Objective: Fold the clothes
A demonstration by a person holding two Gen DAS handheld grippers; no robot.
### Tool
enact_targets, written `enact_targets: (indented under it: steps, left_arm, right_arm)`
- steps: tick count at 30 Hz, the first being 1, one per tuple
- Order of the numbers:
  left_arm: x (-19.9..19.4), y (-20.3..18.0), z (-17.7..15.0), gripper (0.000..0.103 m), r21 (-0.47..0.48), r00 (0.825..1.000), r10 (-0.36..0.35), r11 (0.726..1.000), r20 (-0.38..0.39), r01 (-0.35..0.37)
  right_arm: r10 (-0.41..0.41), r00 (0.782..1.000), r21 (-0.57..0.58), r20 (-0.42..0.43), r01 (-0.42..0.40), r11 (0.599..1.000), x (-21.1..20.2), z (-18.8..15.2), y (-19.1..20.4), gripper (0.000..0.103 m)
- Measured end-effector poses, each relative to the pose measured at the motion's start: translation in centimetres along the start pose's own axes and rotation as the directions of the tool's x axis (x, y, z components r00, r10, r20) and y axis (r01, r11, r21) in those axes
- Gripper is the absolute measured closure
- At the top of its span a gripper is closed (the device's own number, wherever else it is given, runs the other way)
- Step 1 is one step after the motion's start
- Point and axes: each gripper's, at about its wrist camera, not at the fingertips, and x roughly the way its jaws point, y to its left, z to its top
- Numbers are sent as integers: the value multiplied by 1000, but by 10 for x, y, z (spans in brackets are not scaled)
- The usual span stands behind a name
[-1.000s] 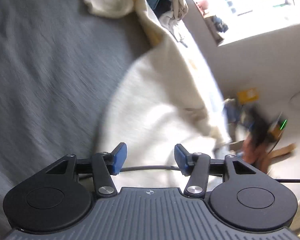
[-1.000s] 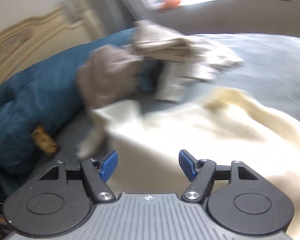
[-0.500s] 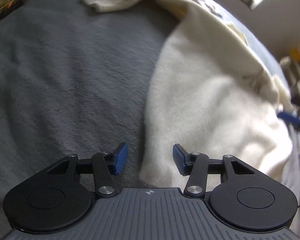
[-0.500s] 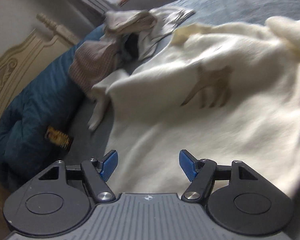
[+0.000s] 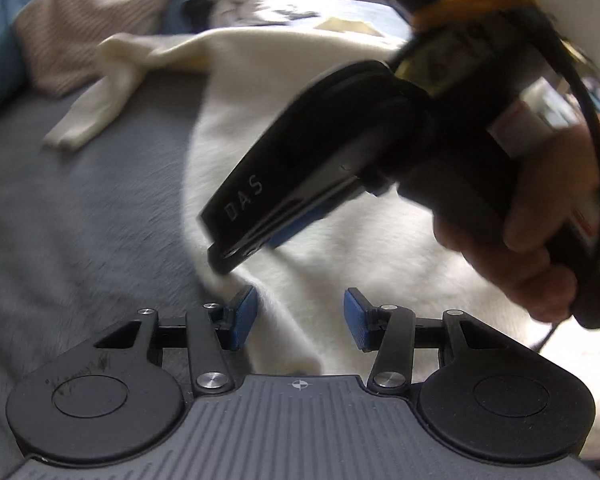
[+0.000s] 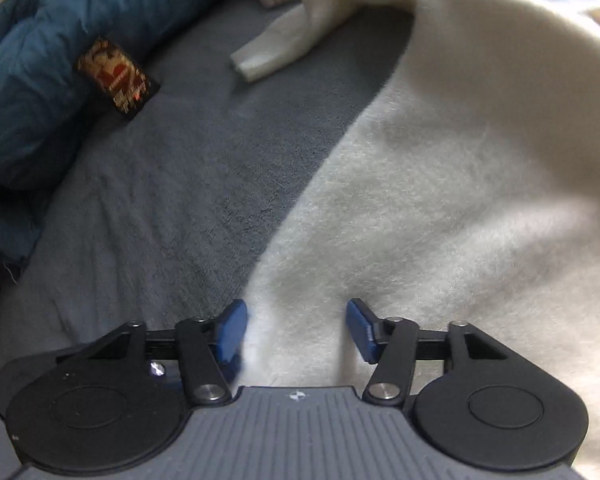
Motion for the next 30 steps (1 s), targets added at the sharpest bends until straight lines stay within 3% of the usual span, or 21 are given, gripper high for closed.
enact_targets:
  steps: [2,3,5,9,11,15,16,17,19,22,24,26,30]
  left_arm:
    - [-1,-7,1,56,60,1000,-10,998,9,9]
    - [-1,-11,1,56,89,1000,-15,996,13,13]
    - [-2,-17,1,56,146,999,-25,989,22,22]
    - [-18,-2,-4,55,98,999,-47,994,25,44]
    - [-28,10,-9,55,48,999,-45,998,17,44]
    - [-40,29,-18,55,-33,1000,24,999,9,-24]
    - [-39,33,-19,55,-58,999,49,997,1,-49]
    - [-38,37,-19,54,-85,997,76,993,-8,-76]
    - [-30,46,-17,54,-142,995,97,985,-17,-99]
    - [-13,48,-13,55,-209,996,70,974,-55,-80]
    - [-4,47,-12,79,-206,994,89,973,-69,-101]
    - [-5,41,-9,94,-166,992,111,979,-53,-118]
    - [-19,15,-5,95,-7,992,110,994,55,-110]
  right_arm:
    - [27,1000,79,16,-28,996,-4,-8,-23,93]
    - [39,999,119,24,-42,992,-7,-11,-34,100]
    - [81,996,213,45,-88,973,-11,-20,-58,103]
    - [179,977,376,111,-208,903,-19,-41,-96,103]
    - [187,975,374,117,-217,901,-23,-42,-96,103]
    - [153,983,260,98,-174,950,-31,-13,-69,98]
    - [145,985,213,94,-162,964,-32,-4,-57,91]
    - [128,988,171,87,-142,975,-31,6,-46,70]
    - [93,993,97,79,-100,990,-27,21,-25,51]
    - [61,996,54,71,-64,996,-23,30,-8,51]
    - [49,997,76,52,-53,996,-16,30,-7,51]
    - [35,999,105,37,-39,994,-14,25,-13,51]
    - [63,997,141,35,-67,988,-15,17,-24,51]
